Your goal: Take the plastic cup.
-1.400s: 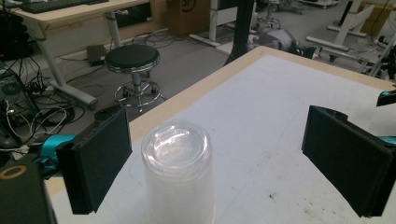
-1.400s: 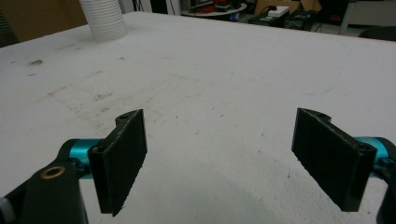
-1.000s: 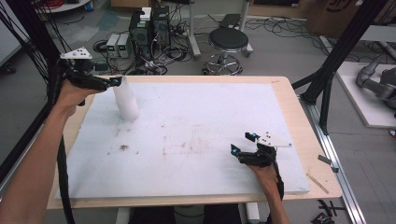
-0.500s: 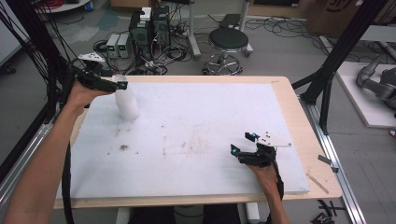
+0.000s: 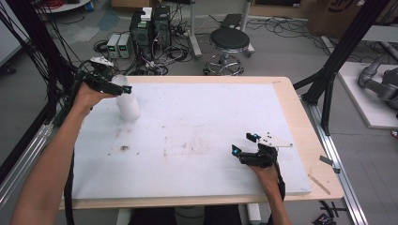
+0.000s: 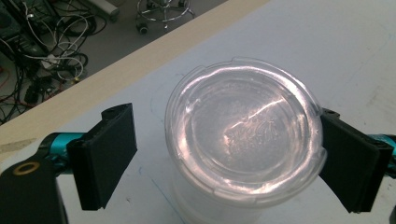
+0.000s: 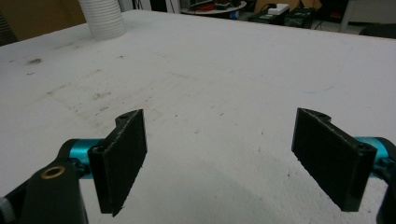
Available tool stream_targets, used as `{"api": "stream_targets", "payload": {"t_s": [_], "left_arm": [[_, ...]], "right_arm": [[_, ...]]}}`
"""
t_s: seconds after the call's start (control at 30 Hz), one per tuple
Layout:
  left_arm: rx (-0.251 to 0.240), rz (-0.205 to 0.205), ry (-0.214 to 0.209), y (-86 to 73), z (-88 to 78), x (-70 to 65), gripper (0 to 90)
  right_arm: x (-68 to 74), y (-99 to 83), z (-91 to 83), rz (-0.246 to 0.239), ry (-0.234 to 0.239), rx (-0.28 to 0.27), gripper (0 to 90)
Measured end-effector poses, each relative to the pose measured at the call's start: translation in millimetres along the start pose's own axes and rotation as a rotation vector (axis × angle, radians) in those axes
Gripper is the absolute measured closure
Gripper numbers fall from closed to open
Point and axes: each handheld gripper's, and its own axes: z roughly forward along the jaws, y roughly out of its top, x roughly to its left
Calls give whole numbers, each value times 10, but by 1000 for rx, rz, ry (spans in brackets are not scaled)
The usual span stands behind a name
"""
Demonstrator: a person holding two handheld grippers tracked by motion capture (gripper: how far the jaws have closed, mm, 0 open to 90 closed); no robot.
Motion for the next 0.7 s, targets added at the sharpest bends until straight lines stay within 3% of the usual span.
{"api": "stream_targets", "payload": {"t_s": [0.5,0.7], "left_arm": [[41,14,1,-4,32,-22,220],[31,24,0,2,32,-33,295]], "right_arm": [[-3,0,3,4,0,2,181],[-2,1,3,5,-1,4,181]]}}
